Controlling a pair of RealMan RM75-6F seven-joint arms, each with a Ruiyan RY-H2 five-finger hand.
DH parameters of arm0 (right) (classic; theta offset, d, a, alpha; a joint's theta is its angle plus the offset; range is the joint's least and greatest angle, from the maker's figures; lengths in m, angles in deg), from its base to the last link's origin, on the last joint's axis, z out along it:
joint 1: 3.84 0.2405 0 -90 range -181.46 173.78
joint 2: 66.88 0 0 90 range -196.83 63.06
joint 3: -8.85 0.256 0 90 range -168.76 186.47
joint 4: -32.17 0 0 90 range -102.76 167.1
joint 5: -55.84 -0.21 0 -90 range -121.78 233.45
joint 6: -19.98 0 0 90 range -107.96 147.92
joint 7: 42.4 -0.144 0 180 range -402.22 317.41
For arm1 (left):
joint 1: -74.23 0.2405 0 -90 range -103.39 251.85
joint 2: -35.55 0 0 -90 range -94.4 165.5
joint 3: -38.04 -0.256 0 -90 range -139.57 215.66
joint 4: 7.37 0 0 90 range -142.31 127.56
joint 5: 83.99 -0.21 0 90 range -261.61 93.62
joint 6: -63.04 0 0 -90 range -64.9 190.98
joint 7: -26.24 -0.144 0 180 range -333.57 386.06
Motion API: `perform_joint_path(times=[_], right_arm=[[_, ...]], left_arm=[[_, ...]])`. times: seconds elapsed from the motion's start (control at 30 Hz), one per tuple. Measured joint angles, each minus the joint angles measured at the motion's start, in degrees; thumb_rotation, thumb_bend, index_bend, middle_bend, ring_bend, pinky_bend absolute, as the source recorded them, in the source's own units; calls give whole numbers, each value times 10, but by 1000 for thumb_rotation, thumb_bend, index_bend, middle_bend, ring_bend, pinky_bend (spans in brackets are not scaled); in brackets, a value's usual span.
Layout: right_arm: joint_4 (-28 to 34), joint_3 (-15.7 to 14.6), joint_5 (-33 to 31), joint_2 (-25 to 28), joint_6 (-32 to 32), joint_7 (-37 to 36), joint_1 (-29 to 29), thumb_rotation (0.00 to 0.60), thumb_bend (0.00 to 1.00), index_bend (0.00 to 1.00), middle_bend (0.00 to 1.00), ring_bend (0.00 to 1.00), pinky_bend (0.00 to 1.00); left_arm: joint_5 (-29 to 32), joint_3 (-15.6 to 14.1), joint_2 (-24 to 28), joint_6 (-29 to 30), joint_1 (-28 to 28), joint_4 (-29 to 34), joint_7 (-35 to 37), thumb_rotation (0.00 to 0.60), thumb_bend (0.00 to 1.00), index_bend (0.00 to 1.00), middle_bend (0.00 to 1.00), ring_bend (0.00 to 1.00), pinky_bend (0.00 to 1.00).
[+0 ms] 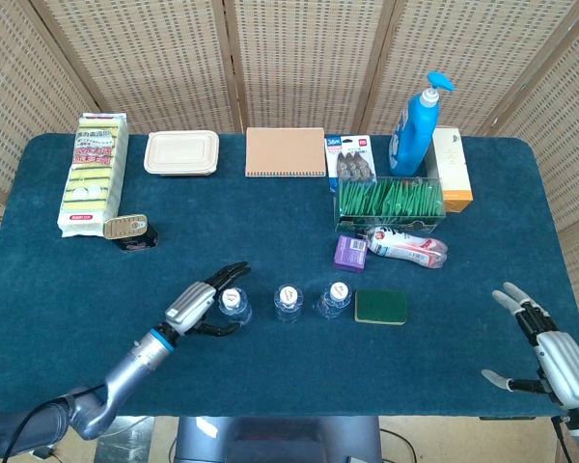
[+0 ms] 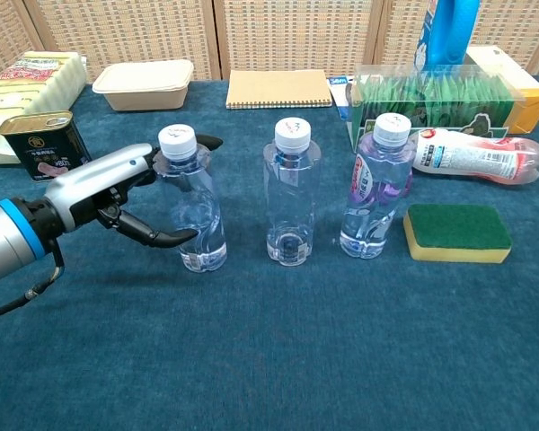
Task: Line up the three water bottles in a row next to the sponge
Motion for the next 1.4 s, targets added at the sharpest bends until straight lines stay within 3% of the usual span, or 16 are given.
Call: perform_joint_path(times=[0.17, 0.5, 0.77, 0.93, 1.17, 1.4], right_arm=[[3, -1, 4, 0, -1, 4, 0, 600, 43, 86, 1, 0, 88], [12, -6, 16, 2, -5, 21, -2, 600, 42, 86, 0, 0, 88], [30, -11, 20, 5, -4, 59, -6, 600, 11, 86, 0, 0, 83], [37, -2, 4, -5, -15, 118, -15, 600, 0, 93, 0, 0, 47], [42, 34, -39, -51, -68, 271, -41, 600, 0, 116, 0, 0, 8], [42, 53, -51, -69, -96, 317, -56, 600, 0, 123, 0, 0, 0]], left_arm=[[-10, -5, 29, 29, 9, 22, 6, 600, 165, 0, 0, 0, 166], [-29, -12, 119, 97, 34, 87, 18, 600, 131, 0, 0, 0, 111], [-32, -21, 293, 180, 90, 183, -7, 600, 123, 0, 0, 0, 94], [-4, -41, 377, 226, 167, 223, -64, 600, 121, 0, 0, 0, 83], [44, -68, 398, 255, 255, 237, -142, 600, 121, 0, 0, 0, 69], [44, -79, 387, 270, 295, 231, -190, 600, 125, 0, 0, 0, 69]])
